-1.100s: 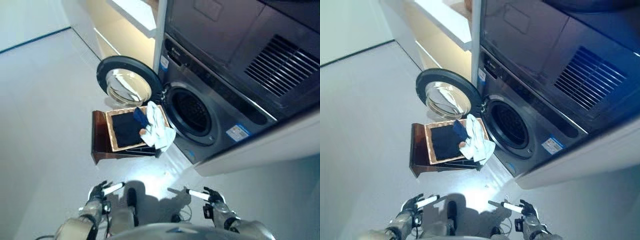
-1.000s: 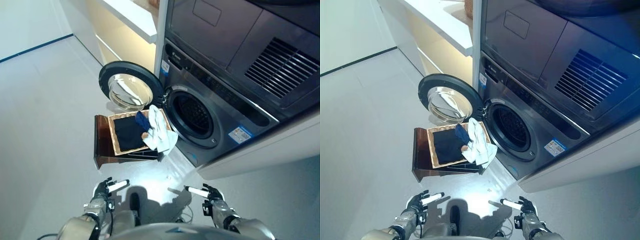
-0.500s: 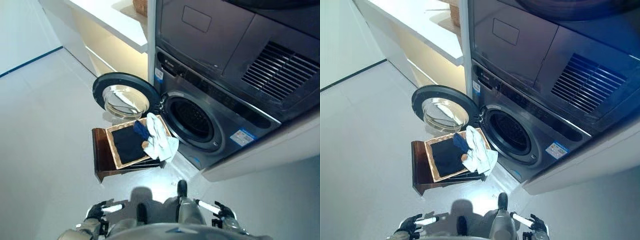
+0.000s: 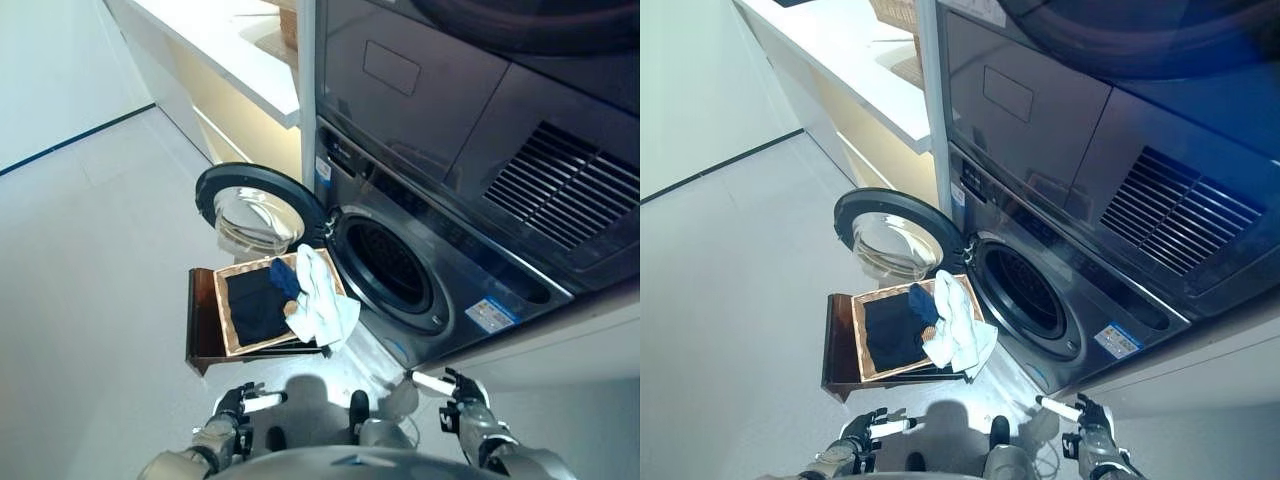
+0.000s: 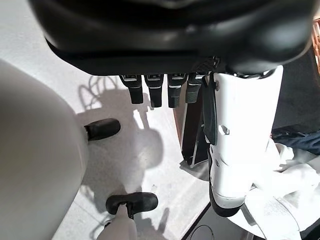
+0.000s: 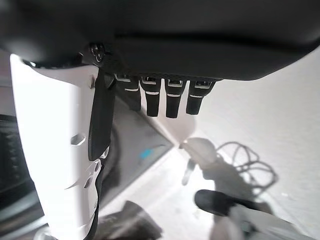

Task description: Pick up the clothes and place them into the washing machine

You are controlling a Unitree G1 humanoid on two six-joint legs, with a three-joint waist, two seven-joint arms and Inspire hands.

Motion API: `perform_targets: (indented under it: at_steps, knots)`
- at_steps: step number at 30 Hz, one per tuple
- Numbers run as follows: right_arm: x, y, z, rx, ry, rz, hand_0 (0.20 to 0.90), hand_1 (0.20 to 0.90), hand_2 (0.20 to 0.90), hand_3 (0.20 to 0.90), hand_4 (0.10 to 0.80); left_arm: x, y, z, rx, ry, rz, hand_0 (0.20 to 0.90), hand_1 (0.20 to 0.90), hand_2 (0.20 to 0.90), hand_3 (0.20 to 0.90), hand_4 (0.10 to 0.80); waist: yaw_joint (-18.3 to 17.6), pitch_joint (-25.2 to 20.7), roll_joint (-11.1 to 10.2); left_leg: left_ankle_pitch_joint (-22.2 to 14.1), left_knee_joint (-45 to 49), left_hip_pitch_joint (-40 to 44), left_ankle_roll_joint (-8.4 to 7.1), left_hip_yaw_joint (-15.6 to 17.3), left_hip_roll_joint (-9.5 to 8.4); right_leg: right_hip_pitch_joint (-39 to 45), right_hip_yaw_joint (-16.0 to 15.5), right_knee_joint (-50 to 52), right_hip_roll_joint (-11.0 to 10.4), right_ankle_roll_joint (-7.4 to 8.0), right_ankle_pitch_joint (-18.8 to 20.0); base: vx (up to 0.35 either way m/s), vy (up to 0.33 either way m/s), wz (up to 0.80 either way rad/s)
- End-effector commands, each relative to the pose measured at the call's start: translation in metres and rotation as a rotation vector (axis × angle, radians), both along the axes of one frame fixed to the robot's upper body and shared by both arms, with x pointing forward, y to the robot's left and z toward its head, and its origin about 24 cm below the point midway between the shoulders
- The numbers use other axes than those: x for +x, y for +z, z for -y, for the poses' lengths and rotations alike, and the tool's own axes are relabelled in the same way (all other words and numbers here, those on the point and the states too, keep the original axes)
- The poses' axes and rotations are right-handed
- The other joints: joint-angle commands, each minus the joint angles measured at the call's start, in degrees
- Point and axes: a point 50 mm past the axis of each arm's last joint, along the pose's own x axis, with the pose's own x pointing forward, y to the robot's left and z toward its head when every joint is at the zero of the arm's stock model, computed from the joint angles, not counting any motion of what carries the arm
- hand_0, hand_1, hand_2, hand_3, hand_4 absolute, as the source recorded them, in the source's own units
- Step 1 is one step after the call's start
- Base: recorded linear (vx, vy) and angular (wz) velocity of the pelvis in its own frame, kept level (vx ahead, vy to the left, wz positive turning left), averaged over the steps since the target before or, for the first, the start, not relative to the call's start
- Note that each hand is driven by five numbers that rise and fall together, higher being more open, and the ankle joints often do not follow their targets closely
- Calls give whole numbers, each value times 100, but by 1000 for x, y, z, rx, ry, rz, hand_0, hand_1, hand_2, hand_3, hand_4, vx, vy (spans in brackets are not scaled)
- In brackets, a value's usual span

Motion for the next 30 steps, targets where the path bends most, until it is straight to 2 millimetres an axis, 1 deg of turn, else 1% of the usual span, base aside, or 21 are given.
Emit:
perform_targets:
  at_steps: [1,4,7,9,10,12,13,15,16,18,19,20,21,22,23,24,25,26,28,29,30]
  knots:
    - [18,5,-1,-23,68,19,900,900,900,900,800,13,6,-13,55,-34,39,900,900,900,900,800,40,73,-79,-111,-17,27,-251,3,41,-292,377,623,-383,452,-289,0,-56,-6]
    - [26,7,-5,-26,101,41,900,900,900,900,800,14,6,-15,55,-24,39,900,900,900,900,800,32,98,-48,-155,108,33,-302,25,168,-457,386,881,-262,354,-482,31,-122,-8]
    - [31,8,-10,-29,126,56,900,900,900,900,800,12,6,-17,54,6,36,900,900,900,900,800,66,167,-100,-234,776,-151,-420,93,307,-366,374,824,-126,193,-623,60,-208,-5]
    - [33,8,-13,-25,141,59,900,900,900,900,800,12,6,-17,42,40,45,900,900,900,900,800,192,309,-192,132,1630,-575,-544,25,384,-173,334,702,-29,49,-670,33,-264,-9]
    - [35,9,-13,-28,146,63,900,900,900,900,800,14,7,-17,37,64,59,900,900,900,900,800,264,410,-237,318,2192,-881,-555,-162,334,-86,305,649,-17,-11,-681,-12,-246,-12]
    - [39,11,-12,-34,148,77,900,900,900,900,800,22,10,-15,25,100,98,900,900,900,900,800,355,608,-348,438,2955,-1478,-540,-398,92,-23,261,605,-82,-81,-673,-16,-189,0]
    - [41,12,-11,-38,152,82,900,900,900,900,800,25,11,-15,24,113,115,900,900,900,900,800,350,633,-366,402,2907,-1611,-520,-376,81,-33,242,587,-95,-81,-684,54,-81,7]
    - [45,13,-12,-47,173,85,900,900,900,900,800,27,12,-16,34,126,125,900,900,900,900,800,410,621,-304,203,2097,-1551,-465,-393,10,-3,300,501,-42,-18,-746,131,18,1]
    - [47,14,-13,-55,187,83,900,900,900,900,800,27,12,-15,38,119,126,900,900,900,900,800,408,588,-274,247,1720,-1512,-482,-392,101,25,320,468,-16,14,-762,149,79,-10]
    - [56,18,-13,-74,217,102,900,900,900,900,800,29,12,-12,52,78,129,900,900,900,900,800,426,589,-217,683,965,-1607,-583,-356,437,77,339,499,14,82,-860,130,89,-16]
    - [56,18,-13,-74,217,102,900,900,900,900,800,29,12,-12,52,78,129,900,900,900,900,800,429,596,-220,689,949,-1589,-584,-351,435,83,343,504,11,82,-866,133,148,-4]
    - [65,22,-13,-86,232,126,900,900,900,900,800,34,14,-11,74,28,139,900,900,900,900,800,464,673,-146,960,637,-1666,-627,-357,645,68,388,752,58,95,-1021,101,167,-1]
    - [69,25,-13,-92,243,138,900,900,900,900,800,40,16,-11,91,-4,155,900,900,900,900,800,458,717,-134,987,679,-1707,-630,-192,734,35,350,910,31,101,-1086,100,168,-4]
    - [69,25,-13,-92,243,138,900,900,900,900,800,40,16,-11,91,-4,155,900,900,900,900,800,461,717,-136,984,683,-1709,-630,-189,734,29,354,918,29,101,-1090,90,216,-11]
    - [85,35,-8,-136,277,177,900,900,900,900,800,51,21,-10,111,-63,190,900,900,900,900,800,507,775,-42,905,616,-1646,-571,-65,666,-51,341,1105,-44,176,-1115,93,222,-16]
    - [94,40,-8,-147,280,203,900,900,900,900,800,58,25,-10,123,-81,215,900,900,900,900,800,511,779,-33,861,621,-1691,-546,-84,591,-114,363,1085,-104,213,-1059,104,292,-30]
    - [106,47,-11,-147,277,244,900,900,900,900,800,67,29,-13,140,-91,242,900,900,900,900,800,514,792,-35,849,559,-1688,-536,-50,533,-164,400,1025,-180,261,-976,36,138,-36]
    - [106,47,-11,-147,277,244,900,900,900,900,800,67,30,-13,140,-91,243,900,900,900,900,800,518,795,-37,850,557,-1685,-535,-46,532,-165,404,1025,-181,262,-975,24,139,-35]
    - [122,57,-14,-149,295,293,900,900,900,900,800,84,39,-9,147,-132,303,900,900,900,900,800,561,818,-61,867,413,-1683,-505,38,411,-159,468,672,-301,341,-769,43,163,-15]
    - [122,57,-14,-149,295,293,900,900,900,900,800,84,39,-9,147,-132,303,900,900,900,900,800,562,818,-61,868,410,-1681,-505,39,411,-158,469,670,-301,341,-768,52,138,12]
    - [132,63,-20,-160,340,320,900,900,900,900,800,93,44,-7,154,-145,336,900,900,900,900,800,583,826,-105,928,276,-1691,-508,45,406,-165,470,501,-316,337,-696,34,62,31]
